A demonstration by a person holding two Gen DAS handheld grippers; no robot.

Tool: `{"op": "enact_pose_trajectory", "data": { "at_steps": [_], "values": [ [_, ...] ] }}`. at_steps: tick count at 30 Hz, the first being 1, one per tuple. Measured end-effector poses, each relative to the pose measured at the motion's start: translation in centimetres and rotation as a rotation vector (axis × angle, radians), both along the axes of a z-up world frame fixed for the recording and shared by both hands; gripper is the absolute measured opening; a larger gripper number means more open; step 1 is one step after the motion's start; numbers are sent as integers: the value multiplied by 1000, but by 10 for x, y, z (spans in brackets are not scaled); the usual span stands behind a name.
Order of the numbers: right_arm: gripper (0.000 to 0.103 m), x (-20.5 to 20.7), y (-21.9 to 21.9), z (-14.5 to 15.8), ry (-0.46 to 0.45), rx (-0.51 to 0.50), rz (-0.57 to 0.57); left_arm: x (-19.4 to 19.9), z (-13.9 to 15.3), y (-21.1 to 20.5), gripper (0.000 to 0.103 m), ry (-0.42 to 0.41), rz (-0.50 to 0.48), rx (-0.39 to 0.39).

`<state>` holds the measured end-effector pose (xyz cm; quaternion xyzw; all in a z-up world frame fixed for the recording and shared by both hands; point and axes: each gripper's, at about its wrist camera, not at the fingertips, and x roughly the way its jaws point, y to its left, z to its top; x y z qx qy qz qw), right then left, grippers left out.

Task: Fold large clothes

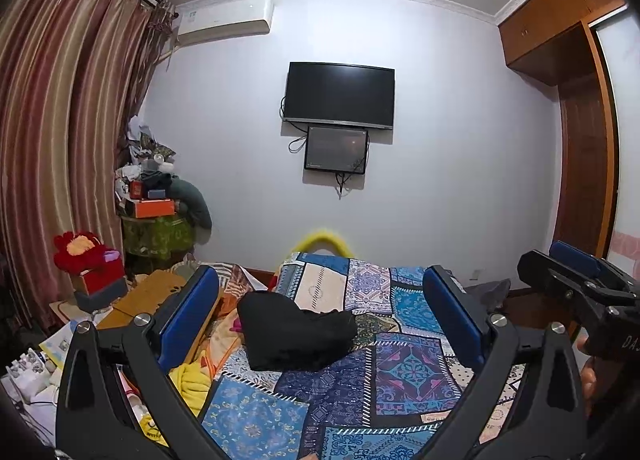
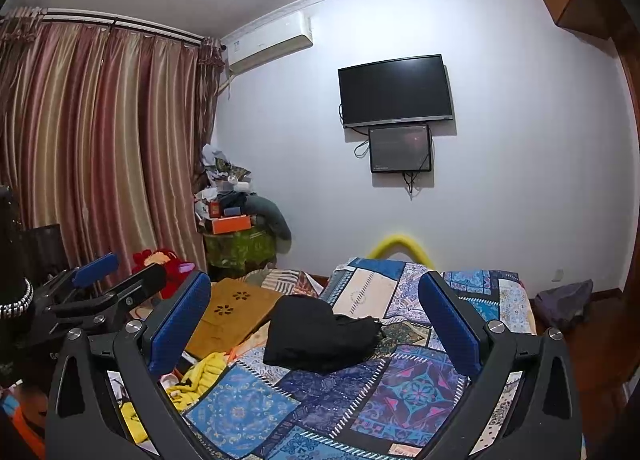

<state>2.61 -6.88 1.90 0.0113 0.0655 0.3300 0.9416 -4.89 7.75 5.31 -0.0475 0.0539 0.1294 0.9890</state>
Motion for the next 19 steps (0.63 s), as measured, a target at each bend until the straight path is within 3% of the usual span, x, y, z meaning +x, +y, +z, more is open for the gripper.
{"op": "enact_pose_trajectory", "data": {
  "at_steps": [19],
  "values": [
    [103, 5, 2, -6, 25, -1, 5, 5, -5, -4, 102, 21, -3, 11]
  ]
}}
